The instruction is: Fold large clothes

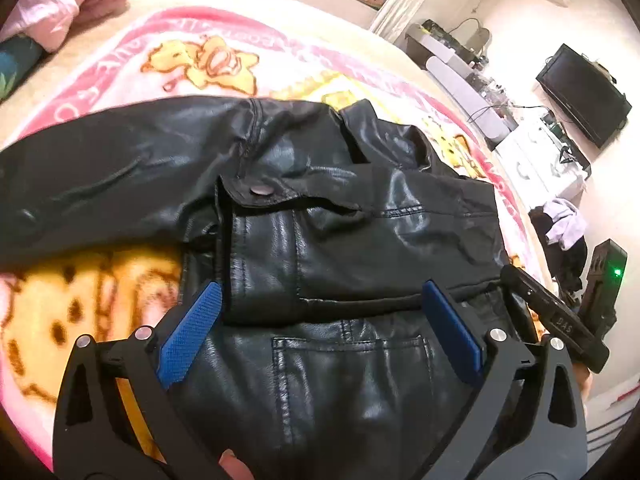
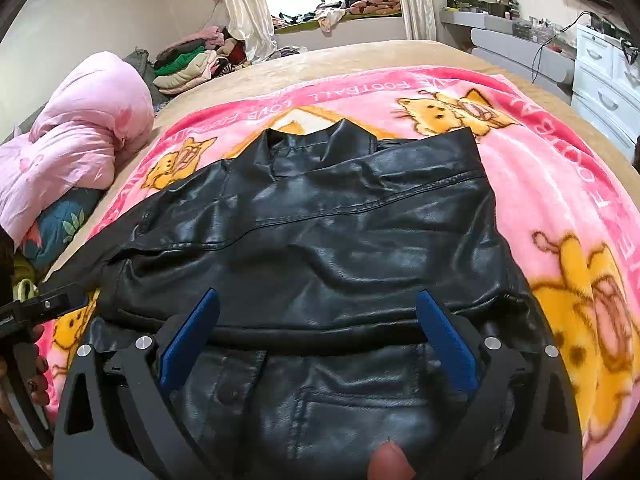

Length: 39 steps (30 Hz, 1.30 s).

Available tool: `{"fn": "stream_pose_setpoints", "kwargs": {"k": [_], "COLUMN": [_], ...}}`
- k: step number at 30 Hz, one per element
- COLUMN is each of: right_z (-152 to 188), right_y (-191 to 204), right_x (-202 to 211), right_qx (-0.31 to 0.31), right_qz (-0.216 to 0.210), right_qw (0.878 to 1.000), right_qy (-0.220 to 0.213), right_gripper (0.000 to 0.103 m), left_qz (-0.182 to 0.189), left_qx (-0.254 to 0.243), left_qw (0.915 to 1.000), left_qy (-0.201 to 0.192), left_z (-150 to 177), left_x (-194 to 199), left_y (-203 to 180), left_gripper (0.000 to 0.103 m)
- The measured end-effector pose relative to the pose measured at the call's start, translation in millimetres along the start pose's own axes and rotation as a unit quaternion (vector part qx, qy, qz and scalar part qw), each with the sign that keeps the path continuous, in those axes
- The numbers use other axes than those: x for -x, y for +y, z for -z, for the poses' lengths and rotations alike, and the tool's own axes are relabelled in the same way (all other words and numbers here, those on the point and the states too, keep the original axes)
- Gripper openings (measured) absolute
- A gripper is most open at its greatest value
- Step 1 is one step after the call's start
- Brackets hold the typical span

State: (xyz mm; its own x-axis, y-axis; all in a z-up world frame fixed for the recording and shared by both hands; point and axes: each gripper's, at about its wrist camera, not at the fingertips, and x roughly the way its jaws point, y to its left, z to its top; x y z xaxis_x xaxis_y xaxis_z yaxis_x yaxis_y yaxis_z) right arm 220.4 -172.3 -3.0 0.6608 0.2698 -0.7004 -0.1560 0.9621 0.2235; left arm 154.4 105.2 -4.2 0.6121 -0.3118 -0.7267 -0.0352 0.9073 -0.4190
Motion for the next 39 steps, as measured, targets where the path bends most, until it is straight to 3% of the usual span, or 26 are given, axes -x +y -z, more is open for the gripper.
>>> {"fn": "stream_pose_setpoints", "kwargs": {"k": [5,11,21,32,39], "right_z": [0.7,-6.8,-19.1,-25.5,-23.9], "right_y": [23.4,60.2,119.3,189.0,224.3], "right_x": [5.1,13.7,12.6,2.4,-5.6], "right_qx": [0.009,0.035,0.064,0.111,0.141], "right_qz": [-0.010,-0.027,-0.066,-0.102,-0.115], "right_qw": [1.000,0.999,0.995,0.988,0.983], "right_qy": [-0.005,-0.021,-0.028,-0.021,-0.009], "right_gripper": [0.098,0.098,0.098,0.098,0.098], "left_qz": [-0.016,-0.061,-0.088,-0.152,-0.161], "left_qx": [0.011,0.033,0.066,0.118,0.144], "left_qw": [0.9996,0.9962,0.9905,0.9738,0.9693], "left_qy": [-0.020,-0.053,-0.084,-0.121,-0.118], "left_z": [-3.9,-7.4,-8.4,-12.0,-12.9], "left_x": [17.4,41.3,74.8,105.6,110.3], "left_y": [13.2,38.9,74.5,114.0,134.7], "left_gripper": [0.094,0.094,0.094,0.094,0.094]}}
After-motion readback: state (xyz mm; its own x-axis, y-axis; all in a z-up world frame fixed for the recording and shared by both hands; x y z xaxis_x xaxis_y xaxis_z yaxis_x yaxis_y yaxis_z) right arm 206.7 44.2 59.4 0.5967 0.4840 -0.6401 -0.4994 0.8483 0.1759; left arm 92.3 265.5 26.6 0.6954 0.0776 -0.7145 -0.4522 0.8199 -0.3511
